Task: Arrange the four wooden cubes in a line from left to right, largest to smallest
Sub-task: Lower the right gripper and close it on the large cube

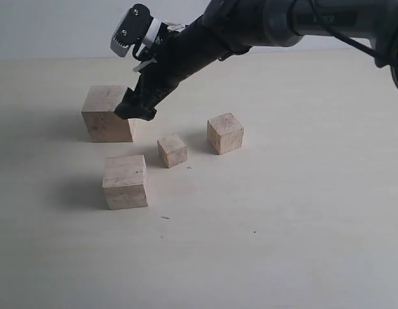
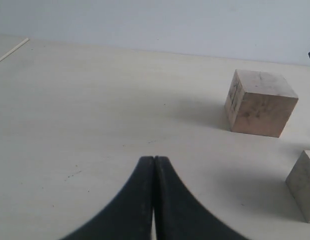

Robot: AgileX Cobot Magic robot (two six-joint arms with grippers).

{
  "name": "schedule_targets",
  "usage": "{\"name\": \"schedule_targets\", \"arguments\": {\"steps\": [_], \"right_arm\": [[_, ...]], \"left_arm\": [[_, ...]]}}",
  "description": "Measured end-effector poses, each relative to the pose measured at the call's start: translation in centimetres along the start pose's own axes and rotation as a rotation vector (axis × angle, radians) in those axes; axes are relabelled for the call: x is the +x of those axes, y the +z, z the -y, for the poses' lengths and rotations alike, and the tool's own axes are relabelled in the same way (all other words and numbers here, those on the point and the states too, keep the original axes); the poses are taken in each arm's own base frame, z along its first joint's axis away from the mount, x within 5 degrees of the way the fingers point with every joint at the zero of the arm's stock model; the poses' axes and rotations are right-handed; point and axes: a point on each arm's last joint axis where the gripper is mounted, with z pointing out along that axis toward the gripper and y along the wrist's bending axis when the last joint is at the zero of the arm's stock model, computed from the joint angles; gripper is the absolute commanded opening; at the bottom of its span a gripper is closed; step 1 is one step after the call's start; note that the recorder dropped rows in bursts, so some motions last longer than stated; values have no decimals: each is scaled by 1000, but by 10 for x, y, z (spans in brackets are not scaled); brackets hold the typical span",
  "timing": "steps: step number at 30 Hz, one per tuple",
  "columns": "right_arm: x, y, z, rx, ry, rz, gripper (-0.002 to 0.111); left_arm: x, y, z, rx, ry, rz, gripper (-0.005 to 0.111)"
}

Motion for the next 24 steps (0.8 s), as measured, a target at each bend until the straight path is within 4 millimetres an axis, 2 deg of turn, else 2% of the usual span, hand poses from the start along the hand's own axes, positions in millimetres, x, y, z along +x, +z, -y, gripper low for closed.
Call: {"name": "schedule_targets", "arguments": {"steps": [4,8,11,19,24], "right_arm": [[10,23,3,-98,1,55,95],[20,39,3,-131,-48,73,95],[17,39,6,-116,-91,85,95],[-5,25,20,-88,-128,159,95],[1,20,36,-56,-106,186,95]], "left_arm": [[0,0,0,0,0,0,0],[0,0,0,0,0,0,0],[0,0,0,0,0,0,0],[0,0,0,0,0,0,0],[0,0,0,0,0,0,0]]}}
